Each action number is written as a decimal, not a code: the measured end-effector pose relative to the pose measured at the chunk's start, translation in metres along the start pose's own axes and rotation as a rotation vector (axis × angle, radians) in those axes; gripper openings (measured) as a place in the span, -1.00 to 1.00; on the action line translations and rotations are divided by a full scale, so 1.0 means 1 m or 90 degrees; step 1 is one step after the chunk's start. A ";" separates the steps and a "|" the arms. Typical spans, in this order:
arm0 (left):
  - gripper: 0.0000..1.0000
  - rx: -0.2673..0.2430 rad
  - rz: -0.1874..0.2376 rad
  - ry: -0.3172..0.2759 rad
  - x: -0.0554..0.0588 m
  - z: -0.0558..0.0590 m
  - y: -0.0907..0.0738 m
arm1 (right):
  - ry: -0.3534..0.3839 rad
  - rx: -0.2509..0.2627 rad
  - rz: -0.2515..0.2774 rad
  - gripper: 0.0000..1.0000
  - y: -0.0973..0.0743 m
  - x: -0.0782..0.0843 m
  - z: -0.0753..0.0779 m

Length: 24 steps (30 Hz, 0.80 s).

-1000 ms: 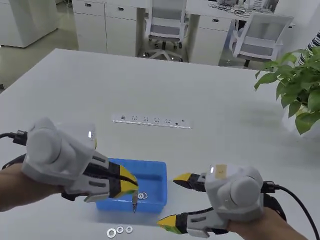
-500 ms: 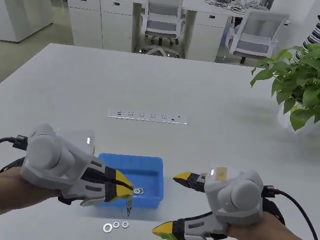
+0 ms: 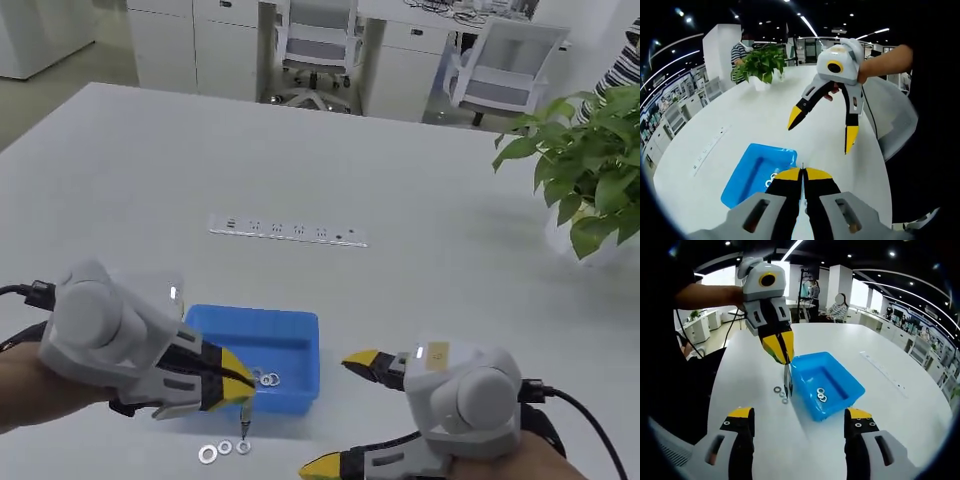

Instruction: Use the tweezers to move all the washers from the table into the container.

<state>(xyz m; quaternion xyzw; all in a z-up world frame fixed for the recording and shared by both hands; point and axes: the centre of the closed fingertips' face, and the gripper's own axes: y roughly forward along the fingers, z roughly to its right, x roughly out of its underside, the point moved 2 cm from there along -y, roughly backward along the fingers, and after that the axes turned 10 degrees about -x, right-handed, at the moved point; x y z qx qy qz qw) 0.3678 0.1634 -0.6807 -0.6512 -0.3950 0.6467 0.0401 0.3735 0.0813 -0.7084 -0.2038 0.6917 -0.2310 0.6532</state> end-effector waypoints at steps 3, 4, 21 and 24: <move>-0.90 0.002 -0.001 -0.002 0.002 0.001 0.001 | 0.001 -0.002 0.000 0.48 0.000 0.001 -0.001; -0.90 0.003 -0.002 -0.002 0.002 0.001 0.001 | 0.002 -0.002 -0.001 0.48 0.001 0.001 -0.002; -0.90 0.011 -0.005 -0.005 0.006 0.004 0.003 | 0.006 -0.009 -0.006 0.47 0.003 0.004 -0.004; -0.90 0.009 -0.001 -0.005 0.005 0.003 0.003 | 0.006 -0.011 -0.005 0.47 0.004 0.004 -0.005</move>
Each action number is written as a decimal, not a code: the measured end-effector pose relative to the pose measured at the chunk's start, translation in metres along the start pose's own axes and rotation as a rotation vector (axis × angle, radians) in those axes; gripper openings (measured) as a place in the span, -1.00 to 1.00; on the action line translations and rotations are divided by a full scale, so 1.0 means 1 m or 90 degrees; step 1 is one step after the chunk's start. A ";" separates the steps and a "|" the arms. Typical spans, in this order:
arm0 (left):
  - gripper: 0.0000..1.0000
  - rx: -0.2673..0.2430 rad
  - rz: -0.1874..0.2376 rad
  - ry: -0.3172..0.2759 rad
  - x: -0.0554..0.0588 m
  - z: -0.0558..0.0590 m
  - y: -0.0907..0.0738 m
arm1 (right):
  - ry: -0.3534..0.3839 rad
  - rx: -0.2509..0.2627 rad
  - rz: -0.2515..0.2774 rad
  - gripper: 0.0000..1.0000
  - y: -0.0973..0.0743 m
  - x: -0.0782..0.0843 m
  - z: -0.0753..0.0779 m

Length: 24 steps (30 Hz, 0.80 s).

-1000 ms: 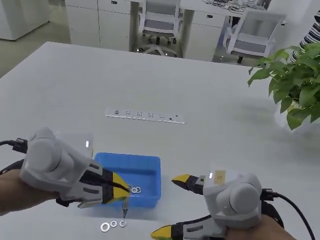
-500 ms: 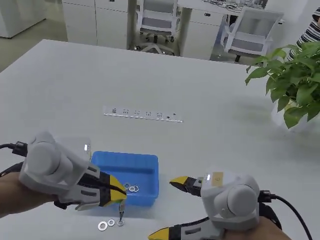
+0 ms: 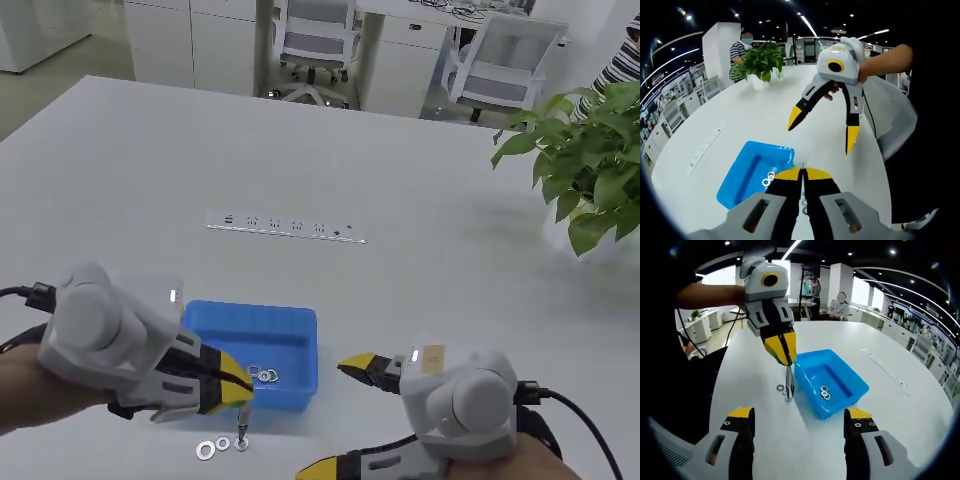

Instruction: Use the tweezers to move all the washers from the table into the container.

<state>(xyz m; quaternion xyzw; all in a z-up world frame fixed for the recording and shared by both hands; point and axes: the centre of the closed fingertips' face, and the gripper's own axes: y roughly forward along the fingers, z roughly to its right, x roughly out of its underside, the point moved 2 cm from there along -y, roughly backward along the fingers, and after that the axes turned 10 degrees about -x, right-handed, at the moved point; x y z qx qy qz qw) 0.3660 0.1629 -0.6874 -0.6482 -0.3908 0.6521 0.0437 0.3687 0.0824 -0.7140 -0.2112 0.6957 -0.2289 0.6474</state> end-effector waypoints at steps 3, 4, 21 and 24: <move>-0.90 0.000 -0.002 0.003 0.001 -0.001 -0.001 | -0.001 -0.003 0.002 0.45 0.001 -0.001 0.000; -0.90 -0.002 -0.003 0.005 0.001 -0.002 -0.001 | -0.003 -0.004 0.002 0.45 0.001 -0.001 -0.001; -0.90 0.015 -0.008 0.012 0.003 0.001 -0.004 | -0.050 -0.049 0.003 0.07 0.014 -0.009 -0.003; -0.90 0.019 -0.009 0.013 0.004 0.000 -0.004 | -0.066 -0.061 -0.002 -0.02 0.018 -0.011 -0.004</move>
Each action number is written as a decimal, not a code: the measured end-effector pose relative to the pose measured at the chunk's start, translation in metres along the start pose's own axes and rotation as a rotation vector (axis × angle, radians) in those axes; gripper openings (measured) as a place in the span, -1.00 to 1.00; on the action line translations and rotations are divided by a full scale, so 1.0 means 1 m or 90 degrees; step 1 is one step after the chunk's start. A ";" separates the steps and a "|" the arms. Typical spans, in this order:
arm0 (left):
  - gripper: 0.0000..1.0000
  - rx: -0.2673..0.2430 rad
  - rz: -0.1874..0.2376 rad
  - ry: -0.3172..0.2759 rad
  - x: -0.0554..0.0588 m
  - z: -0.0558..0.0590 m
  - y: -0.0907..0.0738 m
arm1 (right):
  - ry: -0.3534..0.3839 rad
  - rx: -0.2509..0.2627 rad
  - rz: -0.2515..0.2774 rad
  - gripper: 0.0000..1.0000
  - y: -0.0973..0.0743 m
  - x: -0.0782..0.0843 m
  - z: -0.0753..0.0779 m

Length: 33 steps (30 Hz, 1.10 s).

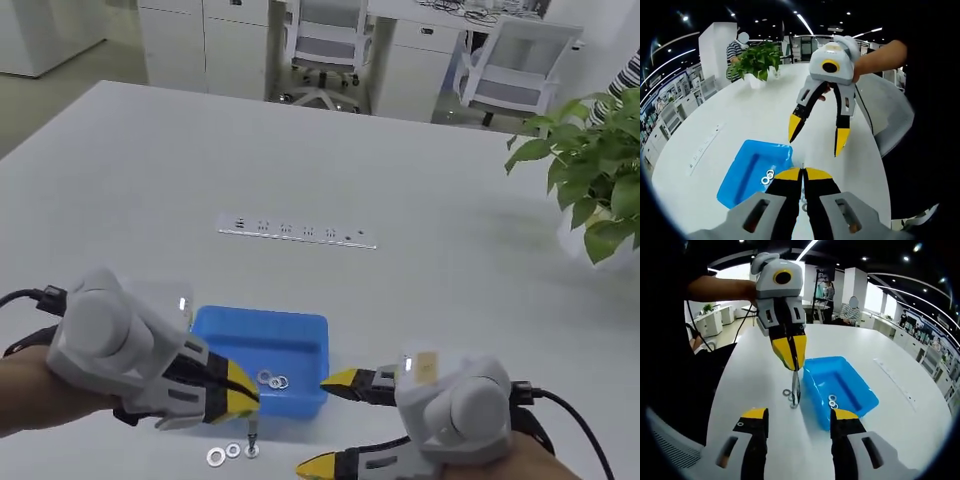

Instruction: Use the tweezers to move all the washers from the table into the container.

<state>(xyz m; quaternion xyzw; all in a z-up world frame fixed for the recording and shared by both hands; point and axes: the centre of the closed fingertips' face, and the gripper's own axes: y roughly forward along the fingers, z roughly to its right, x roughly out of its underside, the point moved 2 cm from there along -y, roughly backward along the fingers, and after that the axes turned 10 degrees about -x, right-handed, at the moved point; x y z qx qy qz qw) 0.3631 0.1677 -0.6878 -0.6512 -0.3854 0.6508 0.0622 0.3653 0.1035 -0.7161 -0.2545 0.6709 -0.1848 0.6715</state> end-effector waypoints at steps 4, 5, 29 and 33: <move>-0.90 0.008 -0.002 0.005 0.000 0.000 0.000 | -0.007 -0.014 -0.007 -0.05 0.006 0.000 0.001; -0.90 0.010 -0.003 0.007 -0.001 0.000 0.001 | -0.010 -0.018 -0.009 -0.07 0.007 0.000 0.001; -0.90 0.049 -0.006 0.034 -0.004 0.004 0.002 | -0.090 -0.089 -0.051 -0.43 0.044 -0.005 0.006; -0.90 0.052 -0.007 0.034 -0.003 0.003 0.001 | -0.093 -0.095 -0.055 -0.47 0.049 -0.004 0.006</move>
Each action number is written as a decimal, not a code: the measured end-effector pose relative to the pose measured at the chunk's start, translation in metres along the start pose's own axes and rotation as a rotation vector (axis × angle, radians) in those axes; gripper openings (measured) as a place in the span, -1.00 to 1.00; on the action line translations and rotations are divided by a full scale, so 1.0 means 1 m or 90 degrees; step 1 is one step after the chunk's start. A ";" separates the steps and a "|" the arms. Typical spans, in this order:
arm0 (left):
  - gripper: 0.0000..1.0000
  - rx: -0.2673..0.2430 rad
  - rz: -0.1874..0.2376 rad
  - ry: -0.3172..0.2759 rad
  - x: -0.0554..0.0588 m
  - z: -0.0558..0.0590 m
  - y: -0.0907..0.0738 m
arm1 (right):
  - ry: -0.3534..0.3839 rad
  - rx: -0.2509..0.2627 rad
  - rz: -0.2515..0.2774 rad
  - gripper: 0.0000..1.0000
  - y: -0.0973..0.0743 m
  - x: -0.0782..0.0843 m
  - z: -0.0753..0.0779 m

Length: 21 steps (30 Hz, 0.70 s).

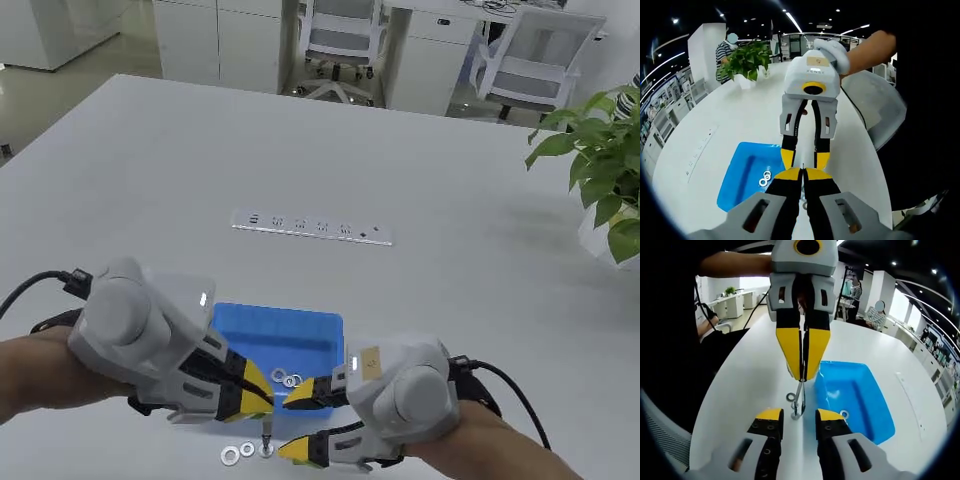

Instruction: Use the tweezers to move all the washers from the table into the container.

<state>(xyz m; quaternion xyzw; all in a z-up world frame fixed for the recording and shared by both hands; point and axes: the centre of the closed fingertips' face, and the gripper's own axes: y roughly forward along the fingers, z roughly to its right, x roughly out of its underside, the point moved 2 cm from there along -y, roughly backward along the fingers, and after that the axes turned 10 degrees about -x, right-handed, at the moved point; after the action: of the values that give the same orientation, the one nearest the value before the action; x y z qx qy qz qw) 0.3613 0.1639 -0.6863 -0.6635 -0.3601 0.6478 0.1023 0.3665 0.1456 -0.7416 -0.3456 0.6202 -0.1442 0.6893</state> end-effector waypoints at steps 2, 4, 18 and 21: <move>-0.90 0.002 -0.001 0.002 0.001 -0.001 -0.001 | -0.005 -0.004 -0.003 -0.50 0.003 0.000 0.000; -0.90 0.004 -0.001 0.002 0.002 -0.001 -0.001 | -0.007 -0.008 -0.008 -0.52 0.006 0.000 0.001; -0.90 0.013 0.002 0.006 0.003 -0.002 0.000 | -0.009 -0.024 -0.017 -0.73 0.017 -0.001 0.004; -0.90 0.013 0.001 0.008 0.002 -0.003 0.001 | -0.013 -0.026 -0.021 -0.76 0.019 0.000 0.004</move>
<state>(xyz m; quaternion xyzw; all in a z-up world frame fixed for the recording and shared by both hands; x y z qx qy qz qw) 0.3638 0.1656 -0.6881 -0.6666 -0.3520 0.6477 0.1108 0.3665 0.1605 -0.7536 -0.3715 0.6099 -0.1394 0.6860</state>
